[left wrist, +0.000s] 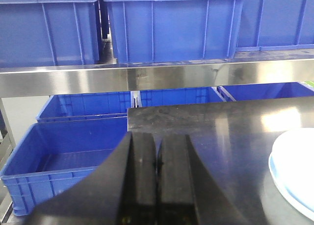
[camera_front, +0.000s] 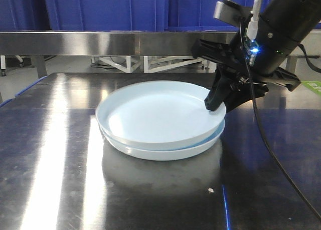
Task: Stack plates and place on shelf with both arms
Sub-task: 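Grip the rim of the stacked plates with the right gripper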
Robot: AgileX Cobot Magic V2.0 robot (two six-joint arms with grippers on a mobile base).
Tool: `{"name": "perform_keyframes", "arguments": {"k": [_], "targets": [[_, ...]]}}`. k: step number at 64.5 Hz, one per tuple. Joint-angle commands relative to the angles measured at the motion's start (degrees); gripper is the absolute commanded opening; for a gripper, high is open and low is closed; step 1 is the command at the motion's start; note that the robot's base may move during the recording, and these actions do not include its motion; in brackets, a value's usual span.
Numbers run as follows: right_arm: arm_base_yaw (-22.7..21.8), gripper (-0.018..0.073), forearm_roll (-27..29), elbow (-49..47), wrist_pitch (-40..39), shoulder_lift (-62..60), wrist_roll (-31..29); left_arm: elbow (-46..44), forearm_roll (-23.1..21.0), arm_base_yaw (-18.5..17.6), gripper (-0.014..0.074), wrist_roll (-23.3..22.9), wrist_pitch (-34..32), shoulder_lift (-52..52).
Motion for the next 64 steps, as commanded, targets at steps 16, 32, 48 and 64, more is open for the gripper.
{"name": "perform_keyframes", "arguments": {"k": [16, 32, 48, 64], "targets": [[0.3, 0.0331, -1.8, -1.6, -3.3, -2.6, -0.6, -1.9, 0.0, 0.1, 0.0082, -0.2, -4.5, 0.4], [1.1, 0.0333, -4.1, -1.6, -3.1, -2.6, -0.6, -1.9, 0.0, 0.1, 0.0082, -0.2, -4.5, 0.4], [1.5, 0.0333, -6.9, -1.6, -2.9, -2.4, -0.1, -1.9, 0.0, 0.1, 0.0082, -0.2, -4.5, 0.4], [1.5, 0.0386, -7.1, -1.6, -2.0, -1.2, 0.6, -1.9, 0.0, 0.1, 0.0082, -0.2, -4.5, 0.4]]}}
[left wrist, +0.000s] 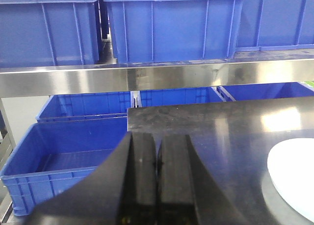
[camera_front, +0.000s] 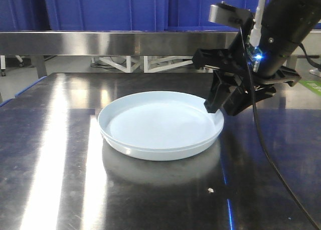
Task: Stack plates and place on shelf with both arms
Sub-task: 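Grip the rim of the stacked plates with the right gripper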
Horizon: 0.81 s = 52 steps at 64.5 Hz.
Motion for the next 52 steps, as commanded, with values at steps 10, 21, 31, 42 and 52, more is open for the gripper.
{"name": "perform_keyframes", "arguments": {"k": [10, 21, 31, 42, 52], "targets": [[0.2, 0.0400, 0.1, -1.6, 0.4, -0.4, 2.7, -1.9, 0.0, 0.1, 0.0082, -0.2, -4.5, 0.4], [1.3, 0.0396, 0.2, -1.6, -0.1, -0.4, 2.9, -1.9, 0.0, 0.1, 0.0082, -0.2, -4.5, 0.4], [2.2, 0.0393, 1.5, -1.6, -0.8, -0.1, 3.0, -1.9, 0.0, 0.1, 0.0082, -0.2, -4.5, 0.4], [2.3, 0.0246, 2.5, -1.6, -0.8, 0.0, 4.5, -1.9, 0.0, 0.1, 0.0082, -0.2, -4.5, 0.4], [2.3, 0.0092, 3.0, -1.6, -0.6, 0.0, 6.9, -1.9, 0.0, 0.1, 0.0082, -0.2, -4.5, 0.4]]}}
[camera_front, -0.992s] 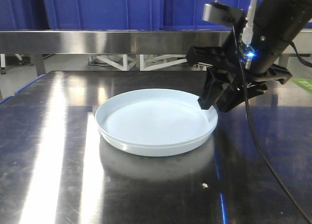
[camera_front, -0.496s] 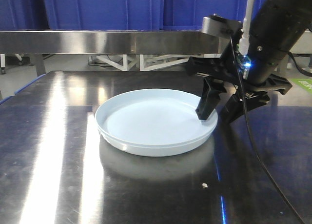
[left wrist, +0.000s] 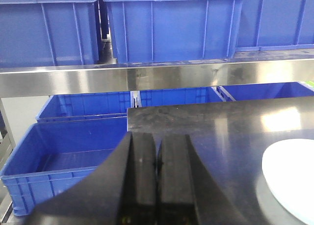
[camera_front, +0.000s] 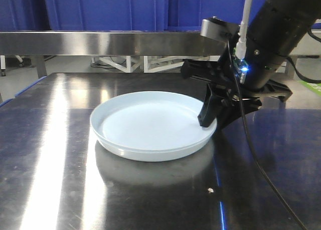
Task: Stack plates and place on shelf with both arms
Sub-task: 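Grip the rim of the stacked plates with the right gripper, then raise the plate stack off the table with the right gripper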
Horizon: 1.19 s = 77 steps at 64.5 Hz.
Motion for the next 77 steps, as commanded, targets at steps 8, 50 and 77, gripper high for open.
{"name": "perform_keyframes", "arguments": {"k": [8, 50, 77], "targets": [[0.0, 0.0055, 1.4, -1.6, -0.9, -3.0, 2.2, -1.9, 0.0, 0.1, 0.0082, -0.2, -4.5, 0.4], [-5.4, 0.0056, -7.3, 16.6, -34.5, -26.7, 1.7, -1.9, 0.0, 0.1, 0.0082, -0.2, -4.5, 0.4], [-9.2, 0.0056, -14.7, 33.3, -41.7, -51.2, -2.8, -1.9, 0.0, 0.1, 0.0082, -0.2, -4.5, 0.4]]}}
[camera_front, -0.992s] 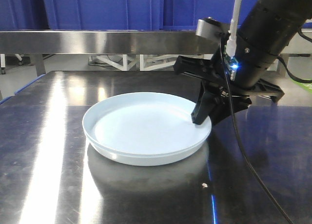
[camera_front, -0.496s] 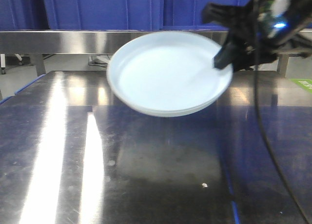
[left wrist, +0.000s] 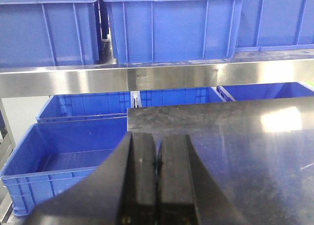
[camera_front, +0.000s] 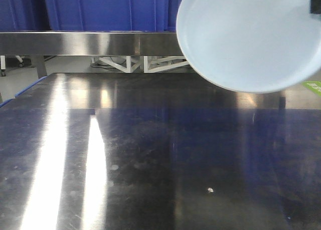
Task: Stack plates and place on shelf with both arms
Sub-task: 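Raise the plate stack off the table with the right gripper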
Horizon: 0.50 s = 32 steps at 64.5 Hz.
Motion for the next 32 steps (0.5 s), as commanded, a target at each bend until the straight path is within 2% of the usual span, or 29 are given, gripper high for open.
{"name": "perform_keyframes", "arguments": {"k": [1, 15, 32], "targets": [[-0.4, 0.0056, -0.9, 1.3, -6.2, -5.7, -0.5, -1.9, 0.0, 0.1, 0.0082, -0.2, -4.5, 0.4], [-0.4, 0.0056, -0.9, 9.2, -6.3, -18.2, -0.5, -1.9, 0.0, 0.1, 0.0082, -0.2, -4.5, 0.4], [-0.4, 0.0056, -0.9, 12.6, -5.9, -28.2, -0.5, -1.9, 0.0, 0.1, 0.0082, -0.2, -4.5, 0.4]]}}
